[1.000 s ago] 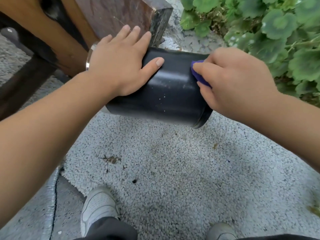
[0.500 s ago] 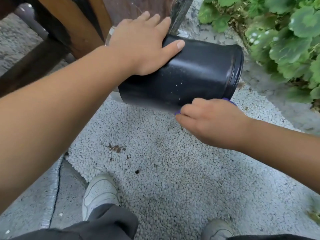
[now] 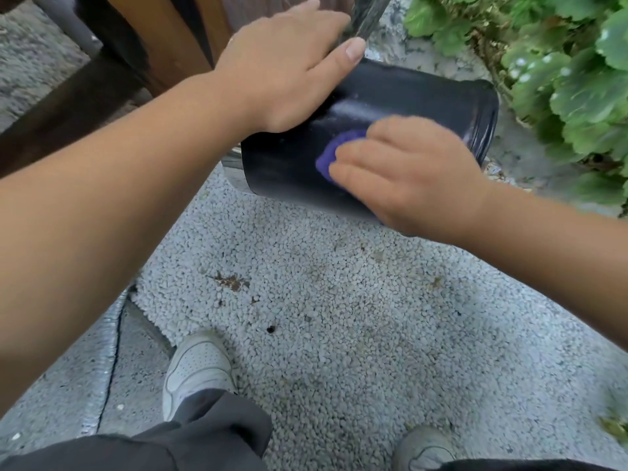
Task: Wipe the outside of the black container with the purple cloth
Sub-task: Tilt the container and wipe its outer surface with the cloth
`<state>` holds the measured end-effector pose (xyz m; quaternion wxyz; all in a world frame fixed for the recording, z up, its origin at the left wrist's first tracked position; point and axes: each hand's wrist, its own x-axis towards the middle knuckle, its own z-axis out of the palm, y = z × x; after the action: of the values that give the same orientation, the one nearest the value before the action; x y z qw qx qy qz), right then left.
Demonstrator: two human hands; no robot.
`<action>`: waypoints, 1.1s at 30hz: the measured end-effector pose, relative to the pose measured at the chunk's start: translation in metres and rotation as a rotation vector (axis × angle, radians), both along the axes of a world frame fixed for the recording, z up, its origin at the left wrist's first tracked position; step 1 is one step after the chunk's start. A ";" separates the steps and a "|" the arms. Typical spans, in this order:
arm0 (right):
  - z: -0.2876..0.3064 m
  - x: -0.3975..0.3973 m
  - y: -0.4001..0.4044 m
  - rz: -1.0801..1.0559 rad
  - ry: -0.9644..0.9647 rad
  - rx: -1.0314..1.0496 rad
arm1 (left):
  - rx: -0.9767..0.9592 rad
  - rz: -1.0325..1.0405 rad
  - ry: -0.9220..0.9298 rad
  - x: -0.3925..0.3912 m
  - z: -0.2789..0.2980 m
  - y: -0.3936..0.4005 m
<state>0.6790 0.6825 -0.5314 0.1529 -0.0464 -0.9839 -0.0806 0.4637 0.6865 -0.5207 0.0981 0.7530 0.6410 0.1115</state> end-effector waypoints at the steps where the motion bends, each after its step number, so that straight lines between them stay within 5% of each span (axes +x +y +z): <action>1: -0.005 0.005 -0.004 0.052 -0.021 0.032 | -0.005 0.012 -0.004 0.000 0.000 0.000; 11: -0.040 0.050 -0.022 0.088 -0.390 0.046 | -0.033 -0.004 0.011 -0.004 0.001 0.002; 18: -0.025 0.065 -0.045 -0.155 -0.739 -0.211 | 0.034 -0.001 -0.146 -0.008 0.002 0.001; 26: 0.049 0.057 -0.027 -0.627 -0.307 -0.595 | 0.152 0.090 0.054 -0.030 0.004 -0.019; 29: 0.068 0.069 -0.013 -0.746 -0.200 -0.436 | 0.096 0.403 -0.104 -0.043 0.001 -0.039; 33: 0.069 0.088 0.012 -1.066 -0.082 -0.475 | -0.111 0.683 -0.452 -0.053 -0.001 -0.043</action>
<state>0.7666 0.6944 -0.4623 0.0383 -0.5646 -0.8211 0.0745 0.4106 0.6431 -0.5215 0.2343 0.4471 0.8215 0.2652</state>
